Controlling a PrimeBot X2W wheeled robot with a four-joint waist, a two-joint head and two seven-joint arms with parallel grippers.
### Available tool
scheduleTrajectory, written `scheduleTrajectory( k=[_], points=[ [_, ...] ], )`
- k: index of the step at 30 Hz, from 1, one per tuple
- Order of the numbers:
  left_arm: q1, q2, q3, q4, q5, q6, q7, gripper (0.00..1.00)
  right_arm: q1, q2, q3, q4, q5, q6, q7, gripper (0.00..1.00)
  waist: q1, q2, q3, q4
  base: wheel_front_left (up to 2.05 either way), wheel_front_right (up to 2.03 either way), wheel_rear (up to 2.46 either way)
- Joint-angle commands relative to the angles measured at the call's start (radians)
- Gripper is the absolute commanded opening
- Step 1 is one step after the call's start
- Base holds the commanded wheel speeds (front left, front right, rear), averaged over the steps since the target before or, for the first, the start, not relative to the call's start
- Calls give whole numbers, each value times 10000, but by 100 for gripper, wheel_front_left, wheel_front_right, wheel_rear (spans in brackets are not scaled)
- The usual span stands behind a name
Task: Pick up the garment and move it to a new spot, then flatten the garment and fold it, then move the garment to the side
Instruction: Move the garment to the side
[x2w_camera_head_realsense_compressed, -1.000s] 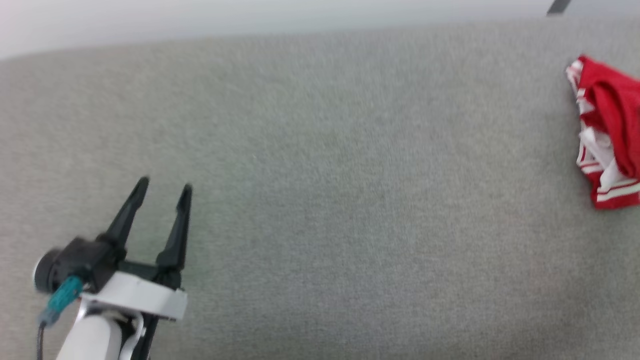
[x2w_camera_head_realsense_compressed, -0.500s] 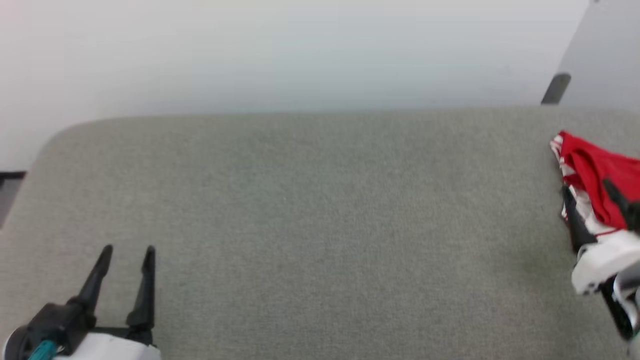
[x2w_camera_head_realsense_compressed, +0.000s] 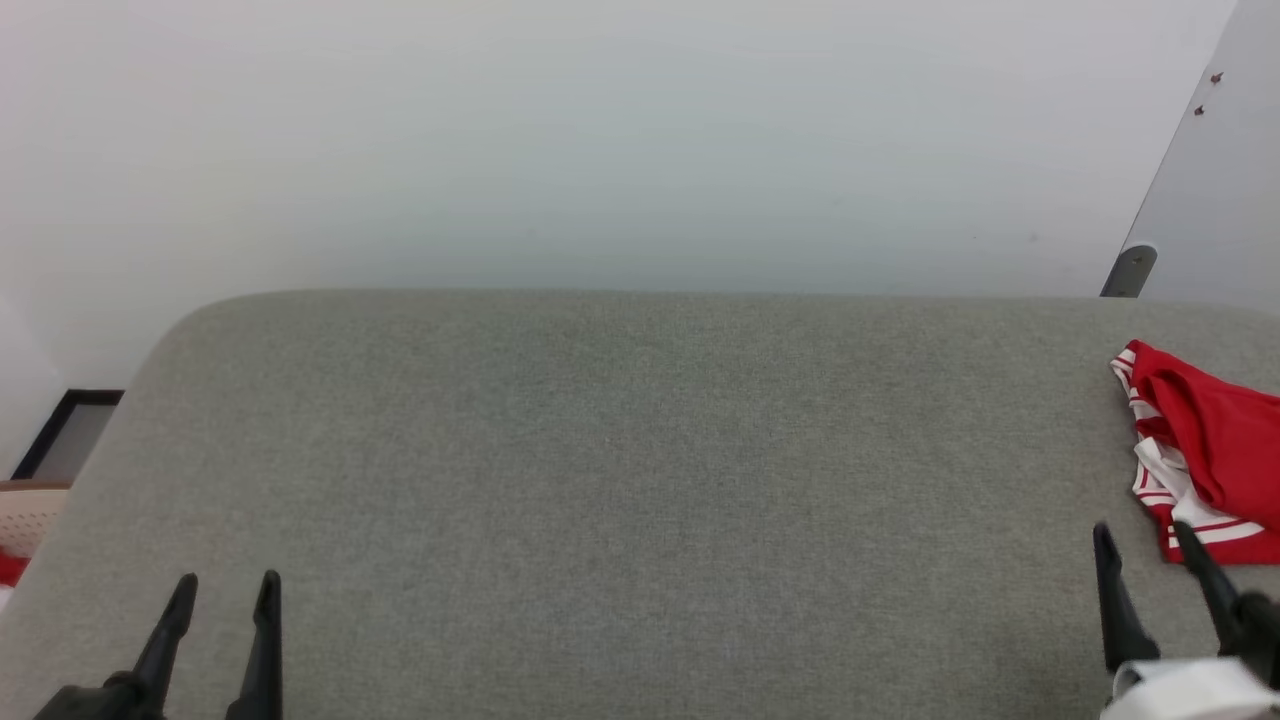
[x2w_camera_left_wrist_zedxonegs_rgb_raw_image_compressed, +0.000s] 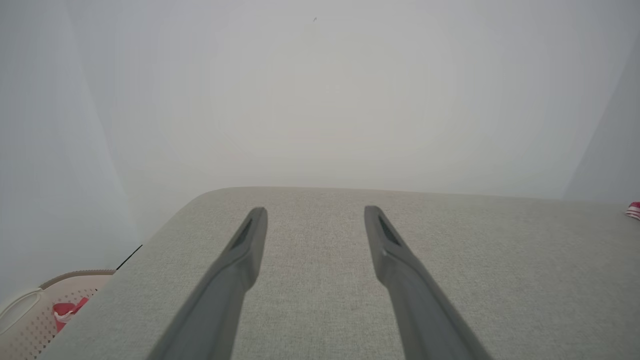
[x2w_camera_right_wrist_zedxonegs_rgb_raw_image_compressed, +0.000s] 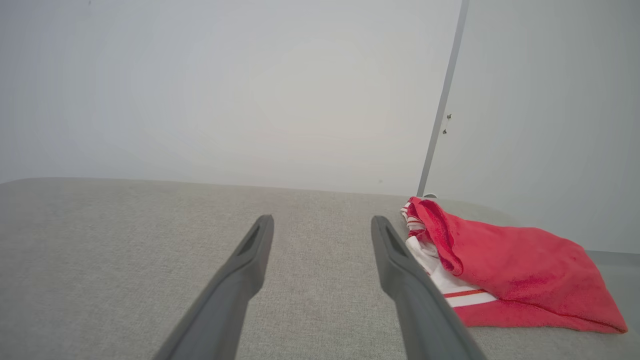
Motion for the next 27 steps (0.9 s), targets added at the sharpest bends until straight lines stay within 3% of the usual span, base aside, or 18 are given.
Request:
scheduleTrajectory(
  k=[1, 12, 27],
  points=[
    [101, 52, 34, 26, -72, 25, 11, 100, 222, 97, -78, -139, -97, -12, -39, 100, 0, -1, -35, 3, 0, 0, 0],
    [211, 229, 32, -79, -236, 25, 11, 100, 1507, 943, -72, -1187, -297, -12, -39, 100, 0, -1, -132, -256, 0, 0, 0],
    [189, 439, -265, 88, -614, 25, 12, 100, 1710, 1140, 119, -1411, -313, -12, -39, 100, 0, -1, -84, -466, 0, 0, 0]
  ],
)
